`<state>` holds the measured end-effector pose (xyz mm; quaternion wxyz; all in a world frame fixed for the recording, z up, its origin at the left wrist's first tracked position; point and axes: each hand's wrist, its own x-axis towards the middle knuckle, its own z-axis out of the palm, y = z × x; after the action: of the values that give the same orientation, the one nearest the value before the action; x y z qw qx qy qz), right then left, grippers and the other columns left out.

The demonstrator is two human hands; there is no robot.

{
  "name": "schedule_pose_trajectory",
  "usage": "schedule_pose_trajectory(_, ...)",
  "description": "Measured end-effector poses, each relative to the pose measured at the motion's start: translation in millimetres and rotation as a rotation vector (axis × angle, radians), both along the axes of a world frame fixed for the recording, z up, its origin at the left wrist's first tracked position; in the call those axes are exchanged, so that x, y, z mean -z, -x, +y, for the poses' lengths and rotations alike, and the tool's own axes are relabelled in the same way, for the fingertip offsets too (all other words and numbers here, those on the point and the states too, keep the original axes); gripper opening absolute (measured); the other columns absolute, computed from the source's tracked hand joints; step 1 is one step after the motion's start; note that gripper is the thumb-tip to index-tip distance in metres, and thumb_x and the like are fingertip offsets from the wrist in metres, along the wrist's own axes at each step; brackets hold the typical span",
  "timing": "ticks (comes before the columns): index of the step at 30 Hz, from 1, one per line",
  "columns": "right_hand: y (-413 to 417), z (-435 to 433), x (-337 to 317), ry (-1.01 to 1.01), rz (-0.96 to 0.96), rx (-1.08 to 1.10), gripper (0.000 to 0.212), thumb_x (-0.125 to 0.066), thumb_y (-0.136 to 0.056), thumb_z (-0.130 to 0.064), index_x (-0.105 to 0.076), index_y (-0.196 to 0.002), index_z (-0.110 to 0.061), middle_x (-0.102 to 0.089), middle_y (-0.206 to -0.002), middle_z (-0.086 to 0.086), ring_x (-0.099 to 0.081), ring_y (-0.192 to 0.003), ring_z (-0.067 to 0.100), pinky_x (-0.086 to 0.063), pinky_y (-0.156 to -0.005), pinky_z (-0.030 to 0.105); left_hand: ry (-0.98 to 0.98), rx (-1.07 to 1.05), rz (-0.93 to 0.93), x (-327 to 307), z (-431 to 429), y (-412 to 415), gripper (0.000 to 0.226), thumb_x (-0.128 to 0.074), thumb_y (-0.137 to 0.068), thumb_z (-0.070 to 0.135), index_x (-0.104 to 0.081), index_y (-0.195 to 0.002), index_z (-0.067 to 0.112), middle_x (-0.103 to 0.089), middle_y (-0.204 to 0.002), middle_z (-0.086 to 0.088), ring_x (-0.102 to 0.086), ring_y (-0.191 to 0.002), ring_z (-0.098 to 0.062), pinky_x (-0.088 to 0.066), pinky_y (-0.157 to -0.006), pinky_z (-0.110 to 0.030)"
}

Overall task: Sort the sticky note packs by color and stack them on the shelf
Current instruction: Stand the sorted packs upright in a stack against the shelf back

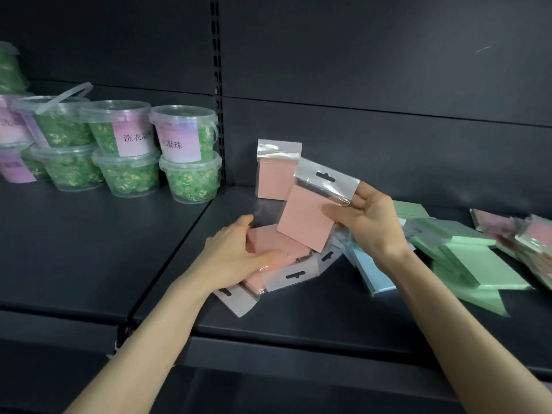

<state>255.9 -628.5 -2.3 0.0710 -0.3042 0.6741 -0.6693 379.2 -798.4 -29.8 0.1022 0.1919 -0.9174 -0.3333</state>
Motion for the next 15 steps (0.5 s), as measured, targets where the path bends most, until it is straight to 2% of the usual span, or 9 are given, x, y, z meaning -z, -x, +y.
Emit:
schedule_pose_trajectory(2,-1.5,-0.4,0.0,0.014,0.004,0.001,0.036,-0.062,-0.083,0.010,-0.062,-0.114,-0.009,-0.071,-0.101,-0.006,-0.070,-0.085,0.006,-0.054,-0.067,0.016,-0.065,-0.028,0.081,-3.6,-0.3,-0.1,0.096,-0.079,-0.068,0.045,-0.031,-0.146,0.018,-0.042,-0.141,0.000,-0.042,-0.128,-0.016,-0.038,-0.103,-0.027)
schedule_pose_trajectory(4,-1.0,-0.3,0.2,0.022,-0.002,0.018,0.032,-0.063,-0.084,0.006,-0.064,-0.111,-0.011,-0.073,-0.097,-0.008,-0.071,-0.086,0.009,-0.057,-0.068,0.022,-0.190,-0.078,0.171,-5.7,-0.8,-3.2,0.086,-0.085,-0.066,0.027,-0.041,-0.140,0.017,-0.044,-0.130,-0.001,-0.054,-0.106,-0.013,-0.047,-0.075,-0.009)
schedule_pose_trajectory(5,-0.4,0.1,0.5,0.022,-0.010,0.025,0.030,-0.063,-0.084,0.005,-0.064,-0.110,-0.012,-0.074,-0.096,-0.007,-0.072,-0.087,0.012,-0.059,-0.069,0.027,-0.276,-0.097,0.214,-5.8,-1.0,-5.2,0.078,-0.085,-0.067,0.018,-0.047,-0.135,0.016,-0.047,-0.123,-0.003,-0.058,-0.093,-0.010,-0.048,-0.060,-0.007)
schedule_pose_trajectory(6,-0.2,0.5,0.5,0.020,-0.020,0.025,0.029,-0.064,-0.085,0.003,-0.064,-0.108,-0.014,-0.074,-0.097,-0.006,-0.072,-0.087,0.014,-0.060,-0.069,0.031,-0.359,-0.112,0.267,-5.3,-1.8,-6.6,0.067,-0.082,-0.069,0.009,-0.052,-0.128,0.016,-0.053,-0.115,-0.004,-0.059,-0.083,-0.008,-0.049,-0.052,-0.009)
schedule_pose_trajectory(9,-1.6,1.1,-0.4,0.027,-0.033,0.002,0.029,-0.062,-0.087,0.001,-0.064,-0.107,-0.020,-0.073,-0.100,-0.005,-0.071,-0.088,0.013,-0.060,-0.063,0.033,-0.543,-0.200,0.437,-4.2,-6.2,-8.8,0.049,-0.076,-0.071,-0.004,-0.061,-0.114,0.015,-0.065,-0.094,-0.001,-0.063,-0.075,-0.009,-0.051,-0.053,-0.020)
schedule_pose_trajectory(12,-3.6,1.8,-1.6,0.041,-0.029,-0.022,0.029,-0.061,-0.087,0.000,-0.064,-0.104,-0.023,-0.072,-0.099,-0.005,-0.071,-0.086,0.012,-0.058,-0.057,0.028,-0.692,-0.359,0.631,-6.1,-11.2,-8.8,0.042,-0.071,-0.074,-0.007,-0.055,-0.103,0.017,-0.064,-0.094,-0.003,-0.065,-0.080,-0.013,-0.052,-0.057,-0.024)
schedule_pose_trajectory(15,-4.9,1.8,-2.6,0.058,-0.028,-0.050,0.029,-0.063,-0.087,-0.001,-0.065,-0.106,-0.022,-0.073,-0.097,-0.004,-0.071,-0.082,0.013,-0.057,-0.056,0.026,-0.844,-0.402,0.727,-7.4,-13.3,-10.0,0.047,-0.068,-0.075,-0.010,-0.049,-0.110,0.015,-0.064,-0.092,-0.005,-0.066,-0.083,-0.016,-0.057,-0.063,-0.029)
